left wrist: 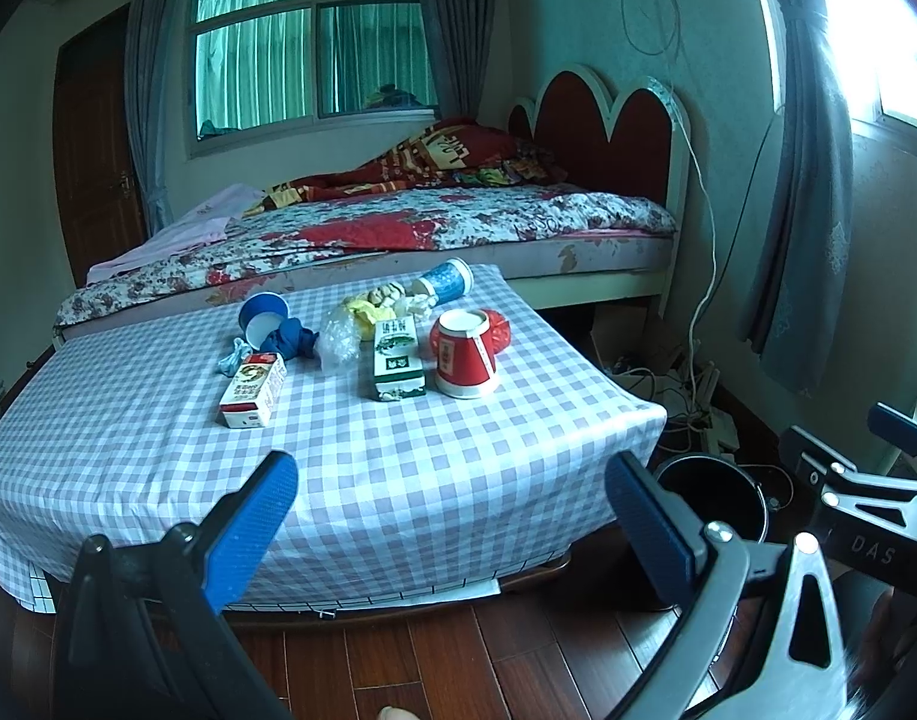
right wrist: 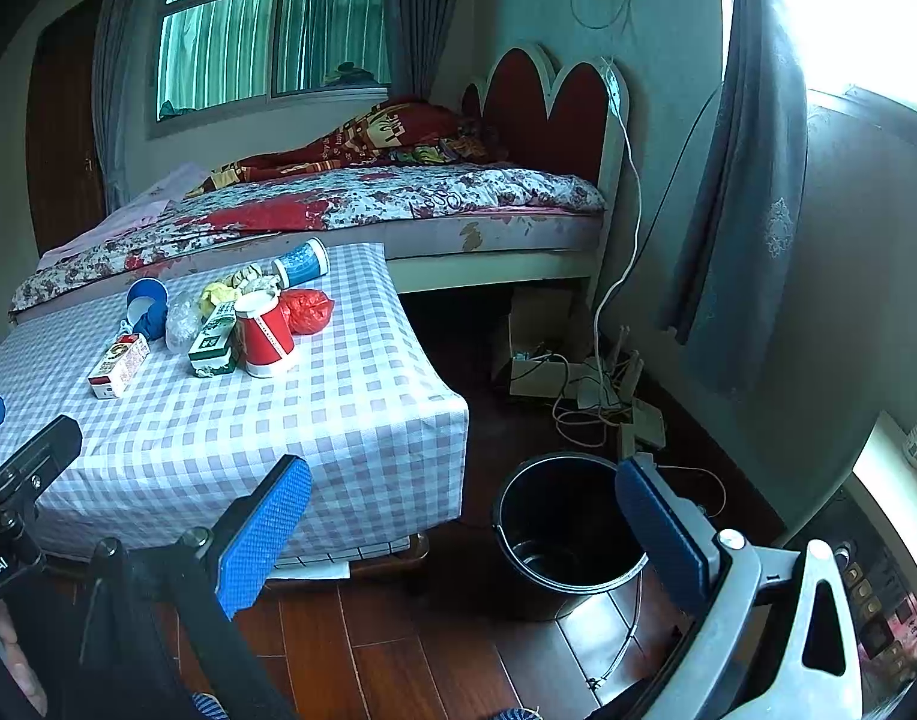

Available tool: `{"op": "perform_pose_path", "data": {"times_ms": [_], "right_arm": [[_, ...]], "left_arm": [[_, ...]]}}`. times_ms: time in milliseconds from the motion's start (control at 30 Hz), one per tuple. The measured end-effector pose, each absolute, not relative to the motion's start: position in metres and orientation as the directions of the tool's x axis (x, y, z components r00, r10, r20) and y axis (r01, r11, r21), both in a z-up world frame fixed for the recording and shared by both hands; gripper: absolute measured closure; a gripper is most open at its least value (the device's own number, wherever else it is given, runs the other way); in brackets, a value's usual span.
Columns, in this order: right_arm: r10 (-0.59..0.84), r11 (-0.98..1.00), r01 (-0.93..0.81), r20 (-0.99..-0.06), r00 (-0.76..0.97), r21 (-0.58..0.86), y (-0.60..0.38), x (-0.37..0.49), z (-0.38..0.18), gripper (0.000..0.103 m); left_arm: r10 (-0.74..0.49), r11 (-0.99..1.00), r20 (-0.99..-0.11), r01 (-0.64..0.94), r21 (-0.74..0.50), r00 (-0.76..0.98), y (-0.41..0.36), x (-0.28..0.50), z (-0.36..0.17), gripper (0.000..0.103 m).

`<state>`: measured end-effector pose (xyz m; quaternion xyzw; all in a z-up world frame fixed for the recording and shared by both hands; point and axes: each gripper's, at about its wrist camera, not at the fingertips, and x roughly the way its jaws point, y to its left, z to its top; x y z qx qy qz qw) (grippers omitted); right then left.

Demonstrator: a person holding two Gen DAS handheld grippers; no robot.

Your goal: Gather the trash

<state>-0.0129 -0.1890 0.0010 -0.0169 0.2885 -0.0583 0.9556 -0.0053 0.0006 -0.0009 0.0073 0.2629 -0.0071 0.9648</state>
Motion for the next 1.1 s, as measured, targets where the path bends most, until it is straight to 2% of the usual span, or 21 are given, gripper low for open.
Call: {"op": "perform_pose_path", "data": {"times_ms": [1100], "right_arm": [[-0.111, 0.994, 0.092, -0.551, 0.827, -0.062, -0.1899, -0.0089, 0.0026, 0.001]], "left_arm": [[-0.010, 1.000, -0.504, 0.017, 0.010, 0.864, 0.0028, -0.0055, -0.0037, 0.001]]}}
